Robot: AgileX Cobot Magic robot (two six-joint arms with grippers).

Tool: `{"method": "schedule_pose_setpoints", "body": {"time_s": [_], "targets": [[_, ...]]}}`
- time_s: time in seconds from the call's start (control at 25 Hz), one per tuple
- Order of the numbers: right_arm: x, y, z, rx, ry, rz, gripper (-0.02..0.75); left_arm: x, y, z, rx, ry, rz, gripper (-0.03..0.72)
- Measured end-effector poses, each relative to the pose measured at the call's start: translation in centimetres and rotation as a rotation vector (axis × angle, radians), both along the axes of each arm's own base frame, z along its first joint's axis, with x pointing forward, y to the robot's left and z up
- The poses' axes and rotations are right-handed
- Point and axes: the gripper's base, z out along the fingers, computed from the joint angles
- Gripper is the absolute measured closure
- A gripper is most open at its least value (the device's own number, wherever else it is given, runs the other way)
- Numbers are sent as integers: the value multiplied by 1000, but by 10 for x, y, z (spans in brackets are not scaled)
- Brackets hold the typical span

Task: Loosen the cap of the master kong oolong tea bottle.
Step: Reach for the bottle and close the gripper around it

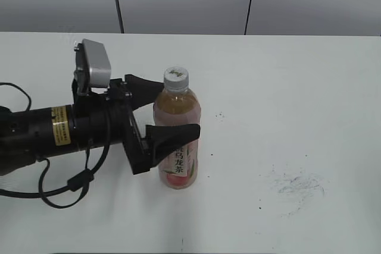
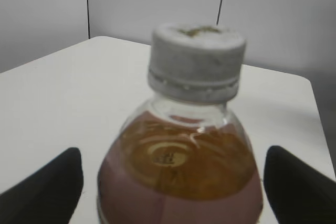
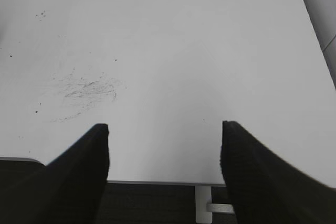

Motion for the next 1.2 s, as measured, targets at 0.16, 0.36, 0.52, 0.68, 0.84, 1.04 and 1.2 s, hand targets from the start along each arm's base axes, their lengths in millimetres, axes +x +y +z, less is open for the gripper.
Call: {"method": "schedule_pose_setpoints", "body": {"time_s": [0.16,0.36,0.52,0.68,0.84,1.04,1.2], "targets": [[0,0,0,0,0,0,236,5,-11,-5,-3,-1,-24,71],[0,0,0,0,0,0,236,11,-21,-6,-15,-10,-29,89],[0,0,0,0,0,0,236,13,-22,-6,-19,-7,-18,104],[0,0,0,1,0,0,236,14,-22,-6,-24,-6,-9,214],[0,0,0,1,0,0,236,13,-22,-6,-23,-6,-15,242],[0,0,0,2,0,0,236,12,-23,-6,-16,-11,-32,242],[2,5,1,57,12,34,236,11,-23,-6,-14,-16,-41,242]]}}
